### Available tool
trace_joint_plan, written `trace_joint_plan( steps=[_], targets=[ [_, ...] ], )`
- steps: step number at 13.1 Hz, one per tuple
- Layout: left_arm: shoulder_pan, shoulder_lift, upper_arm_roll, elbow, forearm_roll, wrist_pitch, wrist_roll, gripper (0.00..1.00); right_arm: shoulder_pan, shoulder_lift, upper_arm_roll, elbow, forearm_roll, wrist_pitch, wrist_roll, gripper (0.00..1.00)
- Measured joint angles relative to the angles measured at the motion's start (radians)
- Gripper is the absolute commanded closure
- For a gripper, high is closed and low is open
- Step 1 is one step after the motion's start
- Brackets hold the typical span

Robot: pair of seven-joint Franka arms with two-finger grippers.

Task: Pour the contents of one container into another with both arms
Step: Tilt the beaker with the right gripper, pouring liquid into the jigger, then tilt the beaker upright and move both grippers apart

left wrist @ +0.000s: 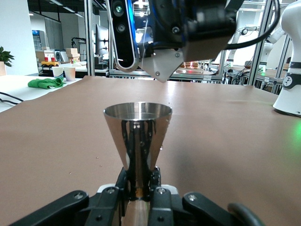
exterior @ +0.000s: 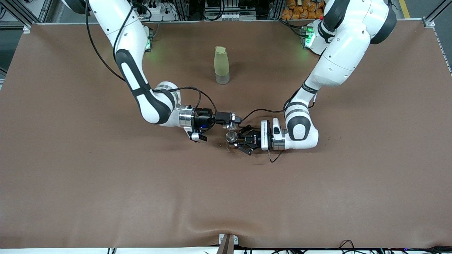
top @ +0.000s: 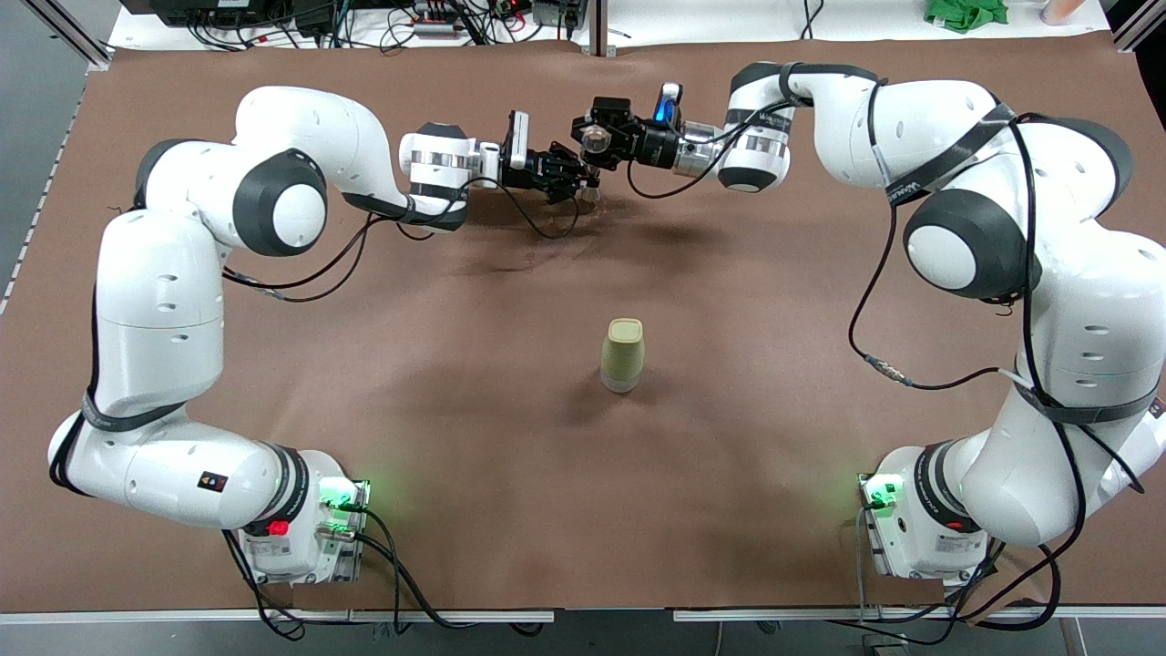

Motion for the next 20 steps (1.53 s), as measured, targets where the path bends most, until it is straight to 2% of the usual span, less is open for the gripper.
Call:
trace_joint_plan(
  steps=[3,6,10,15,20],
  targets=[
    [-0.001,0.000,0.000,0.000,0.000,0.000,0.000,1.00,0.000,0.000,0.002,0.005,-0.017,-0.003,0.000,1.00],
    [-0.001,0.000,-0.001,0.000,0.000,0.000,0.000,1.00,-0.010,0.000,-0.008,0.021,-0.179,-0.004,-0.184,1.00],
    [0.004,0.000,0.000,0.000,0.000,-0.002,0.000,1.00,-0.075,0.000,-0.068,0.030,-0.346,-0.060,-0.503,1.00],
    [0.060,0.000,0.006,0.002,0.030,-0.115,0.000,1.00,-0.128,-0.001,-0.225,0.032,-0.511,-0.222,-0.814,1.00],
    [0.193,0.000,0.008,0.006,0.161,-0.257,0.000,1.00,-0.166,-0.002,-0.377,0.035,-0.642,-0.385,-1.067,1.00]
  ],
)
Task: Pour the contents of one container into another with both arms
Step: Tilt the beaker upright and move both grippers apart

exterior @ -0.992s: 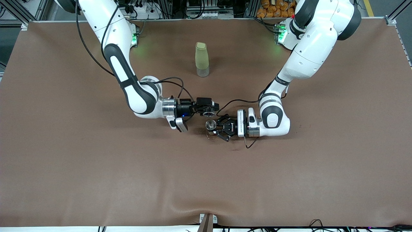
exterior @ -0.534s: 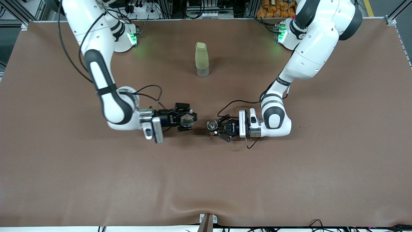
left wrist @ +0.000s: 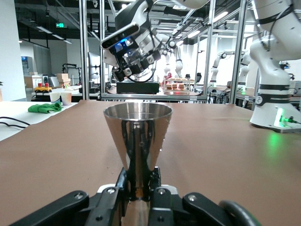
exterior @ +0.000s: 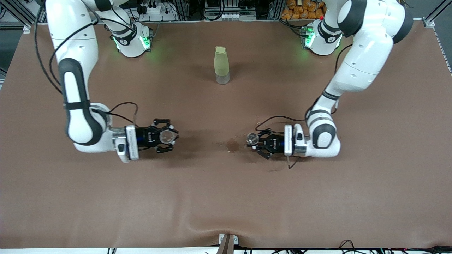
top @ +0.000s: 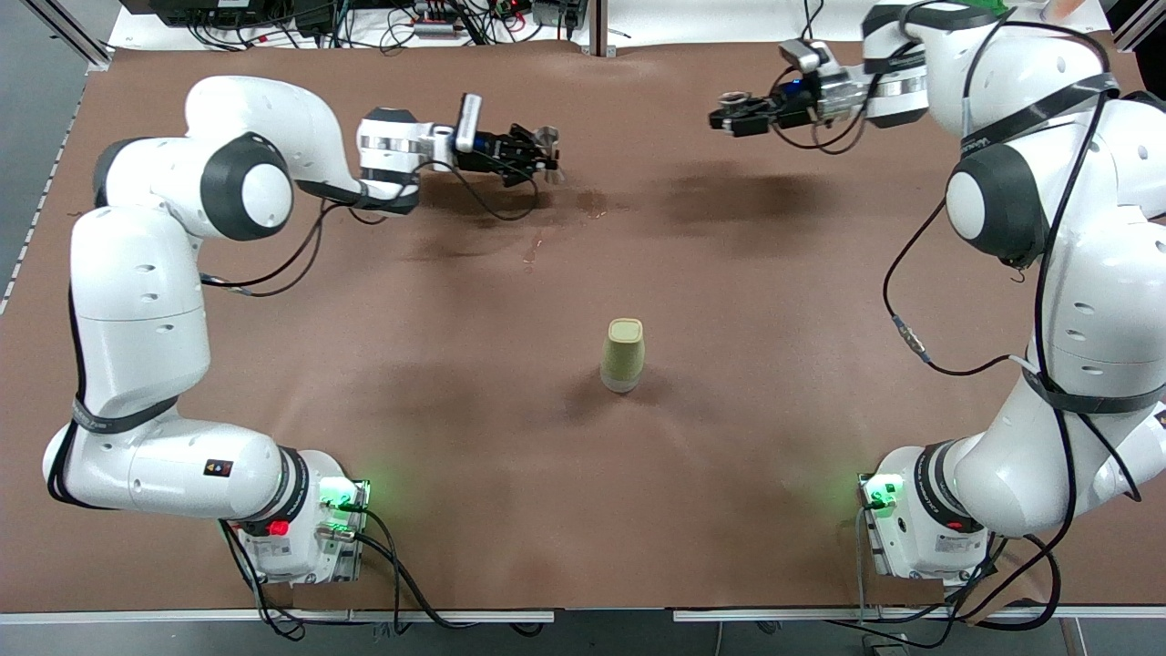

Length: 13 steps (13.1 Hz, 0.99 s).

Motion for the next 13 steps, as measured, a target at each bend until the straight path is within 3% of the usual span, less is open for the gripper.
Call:
trace_joint_plan(
  steps=[3,9,13],
  targets=[
    [0.098,0.000,0.001,0.001,0.122,-0.062,0.000,1.00,-0.073,0.000,-0.032,0.000,-0.100,-0.080,-0.145,1.00],
    [0.311,0.000,0.003,0.000,0.344,-0.196,0.000,1.00,-0.257,0.010,-0.036,-0.004,-0.280,-0.174,-0.481,1.00],
    [0.417,0.000,0.004,-0.001,0.488,-0.218,0.000,1.00,-0.350,0.043,-0.036,-0.012,-0.350,-0.212,-0.656,1.00]
  ],
)
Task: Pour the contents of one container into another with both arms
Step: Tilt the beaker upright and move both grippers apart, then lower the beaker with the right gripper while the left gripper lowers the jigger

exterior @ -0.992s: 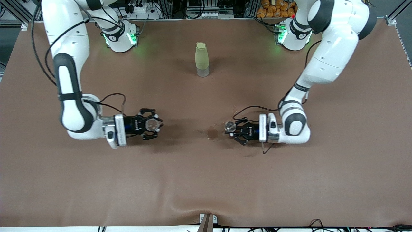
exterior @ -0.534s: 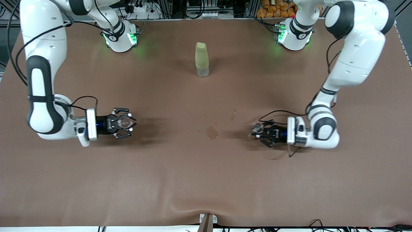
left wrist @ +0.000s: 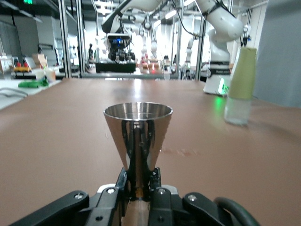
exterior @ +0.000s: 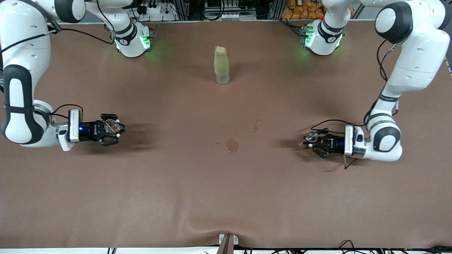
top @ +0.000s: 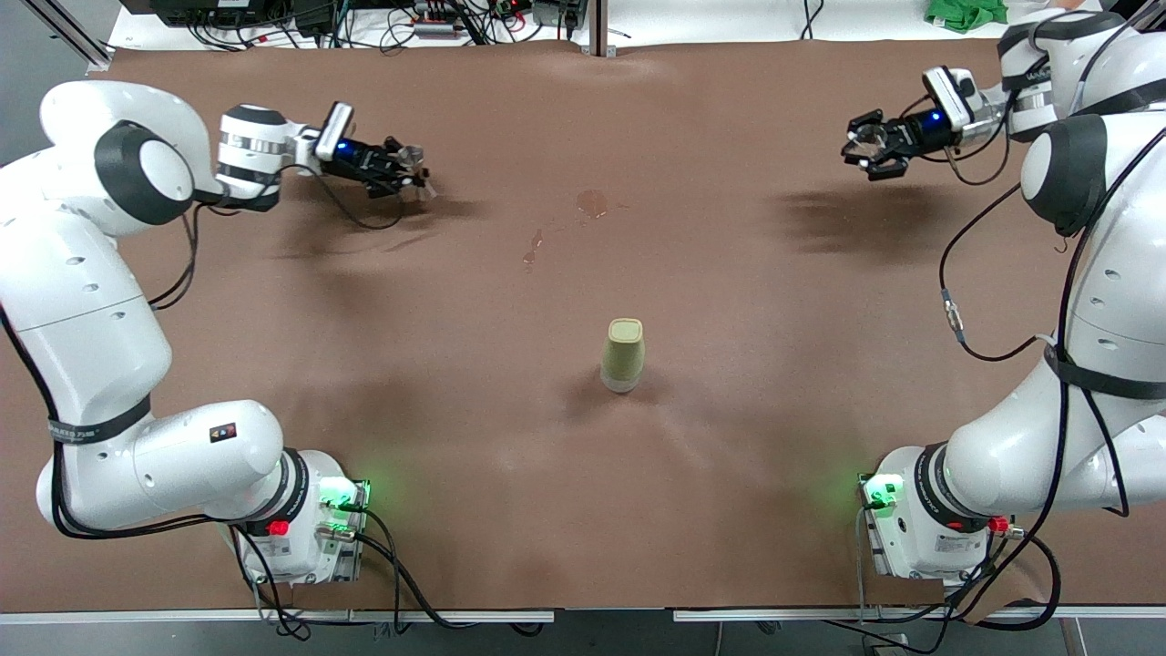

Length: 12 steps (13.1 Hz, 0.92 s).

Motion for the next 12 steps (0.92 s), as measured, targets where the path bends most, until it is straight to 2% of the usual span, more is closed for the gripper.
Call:
trace_joint_plan(
  steps=[4,11,12],
  targets=[
    [0.105,0.002,0.002,-0.001,0.068,-0.022,0.000,1.00,-0.048,0.075,0.000,-0.003,-0.007,0.000,-0.153,1.00],
    [0.172,0.063,0.003,0.001,0.092,-0.045,0.000,1.00,-0.097,0.215,0.002,0.034,-0.007,0.012,-0.202,1.00],
    [0.176,0.064,0.003,0.002,0.092,-0.049,0.000,0.93,-0.099,0.235,0.002,0.046,-0.007,0.015,-0.206,1.00]
  ],
)
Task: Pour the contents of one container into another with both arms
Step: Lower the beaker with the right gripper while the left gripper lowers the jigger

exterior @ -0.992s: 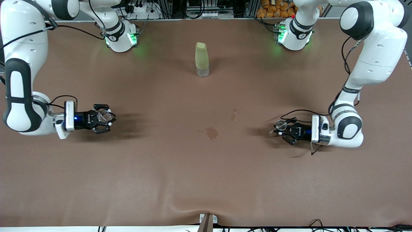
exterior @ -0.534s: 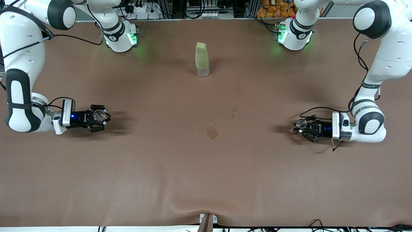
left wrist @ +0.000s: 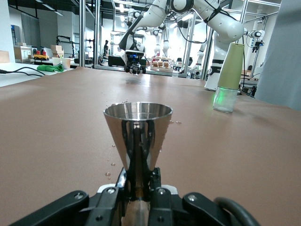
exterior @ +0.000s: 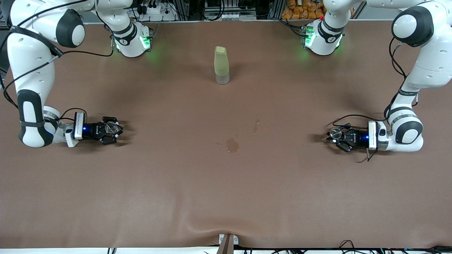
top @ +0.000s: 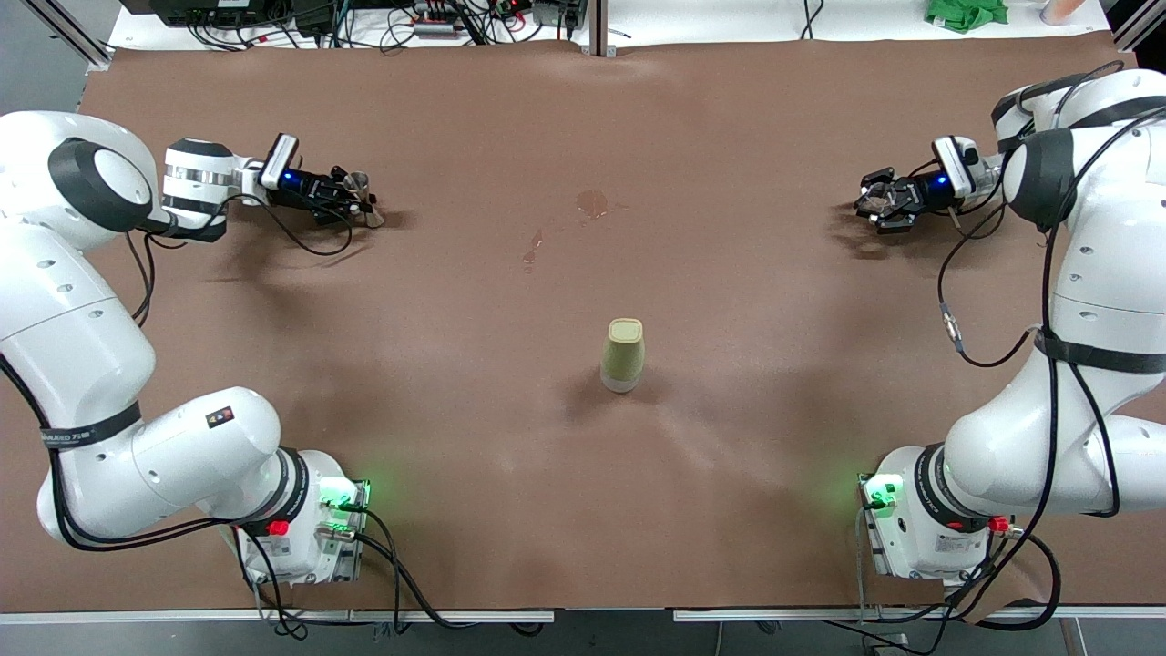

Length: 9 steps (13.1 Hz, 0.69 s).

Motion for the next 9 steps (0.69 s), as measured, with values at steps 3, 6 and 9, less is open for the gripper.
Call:
trace_joint_plan(
  steps=[3,6,9],
  targets=[
    [0.001,0.000,0.000,0.005,0.000,-0.005,0.000,0.88,-0.007,0.036,0.000,0.019,0.000,0.021,-0.010,1.00],
    [0.005,0.000,0.003,0.005,0.001,-0.006,0.000,0.87,-0.016,0.052,0.000,0.023,0.000,0.028,-0.014,1.00],
    [0.010,0.000,0.014,0.005,0.001,-0.006,0.000,0.58,-0.023,0.056,0.000,0.025,0.000,0.029,-0.013,0.31]
  ],
)
